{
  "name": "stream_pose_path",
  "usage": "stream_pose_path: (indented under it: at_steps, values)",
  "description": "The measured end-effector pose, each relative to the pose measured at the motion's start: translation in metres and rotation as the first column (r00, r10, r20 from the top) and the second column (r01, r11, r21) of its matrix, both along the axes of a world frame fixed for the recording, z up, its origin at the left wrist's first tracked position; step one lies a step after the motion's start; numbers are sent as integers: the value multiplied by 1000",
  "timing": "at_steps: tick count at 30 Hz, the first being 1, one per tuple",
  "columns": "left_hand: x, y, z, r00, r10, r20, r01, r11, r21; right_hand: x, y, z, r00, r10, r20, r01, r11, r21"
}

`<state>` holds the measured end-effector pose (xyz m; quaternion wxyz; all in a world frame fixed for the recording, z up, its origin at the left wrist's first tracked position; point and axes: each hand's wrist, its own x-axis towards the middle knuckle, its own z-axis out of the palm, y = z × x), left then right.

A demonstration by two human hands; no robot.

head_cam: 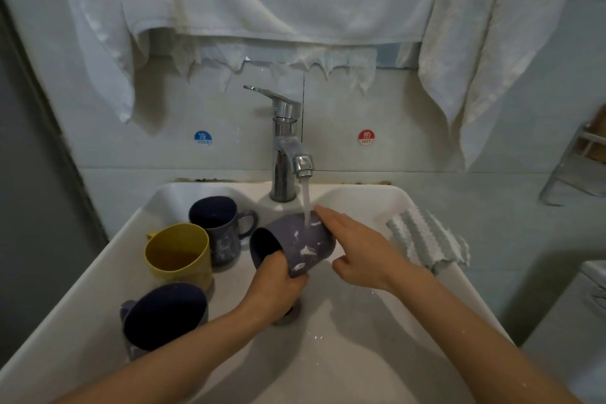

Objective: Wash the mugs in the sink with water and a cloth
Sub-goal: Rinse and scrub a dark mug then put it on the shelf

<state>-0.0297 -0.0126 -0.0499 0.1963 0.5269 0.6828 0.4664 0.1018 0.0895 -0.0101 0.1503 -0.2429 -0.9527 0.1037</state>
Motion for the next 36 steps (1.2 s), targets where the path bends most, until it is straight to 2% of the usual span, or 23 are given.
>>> stream_pose_path:
  at_steps: [2,4,7,9,12,13,16,19,24,26,30,32,34,36]
  values:
    - [0,0,-2,1000,5,-30,-6,999,-36,-2,-7,2,995,63,-75,-61,998,33]
    - [-1,0,-4,998,2,-68,-4,999,-39,-11,-21,-1,965,219,-146,-216,976,37]
    - [-3,0,-4,996,18,-82,-21,999,-41,-19,-34,-3,950,285,-126,-289,957,-19]
    - [-2,0,-3,998,23,-62,-25,1000,-18,-13,-21,-2,967,233,-104,-231,972,26]
    - [1,0,-4,996,71,-47,-71,997,-9,-1,1,-1,999,40,-14,-39,995,88]
    - [1,0,-5,996,77,-43,-77,997,-12,-2,0,-1,999,39,-20,-37,995,91]
    - [-5,0,-6,996,64,-54,-65,998,-19,-13,-28,2,975,202,-95,-197,979,62]
    - [-7,1,-2,997,56,-58,-56,998,0,-19,-38,0,963,266,-39,-263,962,70]
    - [-2,0,5,998,-3,58,-2,996,85,-4,-6,-2,998,33,57,-40,993,114]
    - [-5,2,3,998,-12,63,7,997,75,-6,-13,-2,996,63,61,-69,993,91]
    - [-8,4,1,998,63,-27,-64,997,-34,-19,-45,0,965,259,52,-259,966,9]
    - [-6,2,6,1000,20,12,-21,1000,17,-16,-35,0,973,220,65,-222,974,39]
    - [-5,0,10,994,-28,103,17,995,99,-7,-16,-1,991,94,93,-101,993,64]
    - [-5,2,11,994,-21,108,10,995,95,-3,-10,-1,992,38,117,-51,993,110]
